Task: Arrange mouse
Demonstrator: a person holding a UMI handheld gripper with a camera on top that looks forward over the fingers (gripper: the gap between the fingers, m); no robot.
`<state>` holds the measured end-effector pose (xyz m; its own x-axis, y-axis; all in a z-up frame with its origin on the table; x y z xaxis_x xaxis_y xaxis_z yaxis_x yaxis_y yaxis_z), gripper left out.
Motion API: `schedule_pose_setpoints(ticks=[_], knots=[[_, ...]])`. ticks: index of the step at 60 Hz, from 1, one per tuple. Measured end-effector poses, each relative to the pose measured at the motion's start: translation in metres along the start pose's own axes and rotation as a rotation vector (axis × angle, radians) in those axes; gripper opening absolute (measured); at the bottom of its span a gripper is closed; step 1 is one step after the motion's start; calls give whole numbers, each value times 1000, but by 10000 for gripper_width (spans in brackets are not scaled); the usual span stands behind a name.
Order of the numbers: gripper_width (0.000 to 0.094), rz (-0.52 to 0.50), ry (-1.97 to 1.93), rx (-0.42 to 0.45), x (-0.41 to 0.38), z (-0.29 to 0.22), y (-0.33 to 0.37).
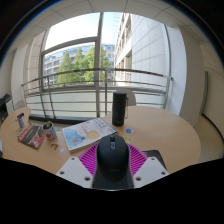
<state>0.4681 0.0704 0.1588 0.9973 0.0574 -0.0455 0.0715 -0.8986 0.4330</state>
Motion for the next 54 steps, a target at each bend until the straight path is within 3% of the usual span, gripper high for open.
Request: schedule_pose_setpoints(ticks=[7,12,20,24,28,30,35,54], knots=[[387,20,-26,-145,57,69,-22],[397,25,-21,-199,72,107,-40],[510,-16,-90,-267,75,139,-50],[623,-23,-89,-271,74,136,-44],[864,-12,-57,-259,72,128,-33],[815,-13,-50,-256,73,120,-25],[854,1,-46,-232,62,107,4],[843,67,20,-150,6,62,175]])
Point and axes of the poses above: the point between the fingertips, and its own axes, seen from behind it with the camera up: x to the right, z down, y backward, against the way the camera looks, the point moved 3 cm from there along y, backward, against the way the camera looks, and after that the axes turned 10 degrees about -z, right-handed, at the moved point
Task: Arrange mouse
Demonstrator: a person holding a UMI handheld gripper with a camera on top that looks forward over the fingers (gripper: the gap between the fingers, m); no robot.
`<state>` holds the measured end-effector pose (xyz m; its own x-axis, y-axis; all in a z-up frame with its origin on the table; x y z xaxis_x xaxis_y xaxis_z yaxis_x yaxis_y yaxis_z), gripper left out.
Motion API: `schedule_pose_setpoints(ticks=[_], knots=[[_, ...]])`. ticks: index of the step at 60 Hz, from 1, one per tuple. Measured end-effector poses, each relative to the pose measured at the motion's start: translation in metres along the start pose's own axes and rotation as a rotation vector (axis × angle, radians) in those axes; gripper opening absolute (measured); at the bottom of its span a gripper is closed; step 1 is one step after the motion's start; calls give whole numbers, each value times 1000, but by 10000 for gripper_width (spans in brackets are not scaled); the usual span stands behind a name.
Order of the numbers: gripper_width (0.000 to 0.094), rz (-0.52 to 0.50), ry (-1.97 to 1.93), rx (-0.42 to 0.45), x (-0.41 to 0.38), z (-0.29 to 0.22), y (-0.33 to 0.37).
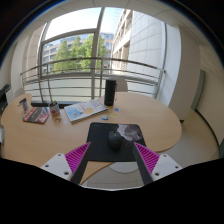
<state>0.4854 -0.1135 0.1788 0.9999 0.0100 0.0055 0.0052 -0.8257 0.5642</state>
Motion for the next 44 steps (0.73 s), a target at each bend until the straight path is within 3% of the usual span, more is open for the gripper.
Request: schedule_pose_setpoints(ticks=[21,44], knots=[[844,11,5,49,-39,11,119],[841,-5,19,56,-50,12,138]])
Point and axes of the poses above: the point between the fingertips, and its own axes, seen from behind it with the camera up: x to the right, z down, y backward, against the way the camera looks, the point moved 3 cm from there along y, backward, against the way the camera looks, and after that the axes turned 10 degrees about -z, right-handed, at the moved point
